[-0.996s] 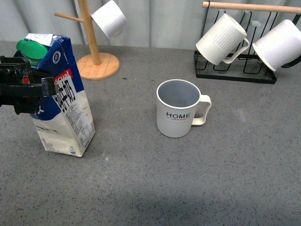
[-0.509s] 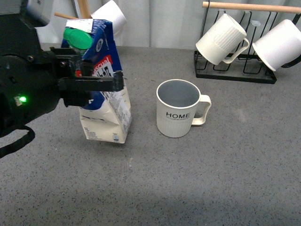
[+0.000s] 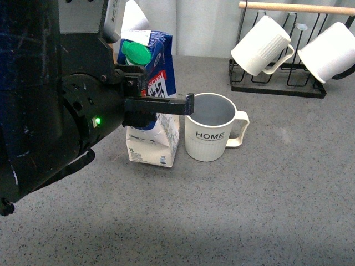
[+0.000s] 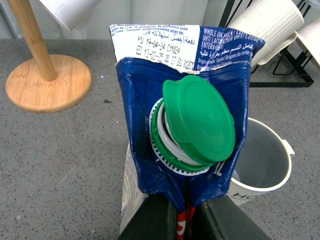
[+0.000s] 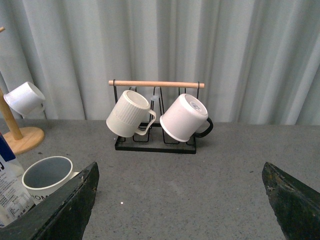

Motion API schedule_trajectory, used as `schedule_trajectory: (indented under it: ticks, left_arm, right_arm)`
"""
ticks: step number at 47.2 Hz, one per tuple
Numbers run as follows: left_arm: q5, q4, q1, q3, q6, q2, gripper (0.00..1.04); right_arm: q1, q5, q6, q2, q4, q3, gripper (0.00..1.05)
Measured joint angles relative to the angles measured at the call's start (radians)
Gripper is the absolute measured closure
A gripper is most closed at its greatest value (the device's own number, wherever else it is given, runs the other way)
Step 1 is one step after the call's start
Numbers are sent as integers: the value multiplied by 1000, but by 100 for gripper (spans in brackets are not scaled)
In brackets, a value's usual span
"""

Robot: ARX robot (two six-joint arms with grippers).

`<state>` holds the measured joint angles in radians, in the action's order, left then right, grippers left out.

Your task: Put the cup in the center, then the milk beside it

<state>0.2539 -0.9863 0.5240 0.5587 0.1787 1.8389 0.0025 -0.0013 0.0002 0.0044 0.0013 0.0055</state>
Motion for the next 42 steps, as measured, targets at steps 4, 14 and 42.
schedule_trajectory:
  ticks: [4, 14, 42]
  left_arm:
    - [-6, -6, 6, 0, 1, 13, 100]
    - [-16, -5, 5, 0, 10, 11, 66]
    - [-14, 80, -53, 21, 30, -203, 7]
  right_arm:
    - [0, 0, 0, 0, 0, 0, 9]
    - [0, 0, 0, 0, 0, 0, 9]
    - [0, 0, 0, 0, 0, 0, 9]
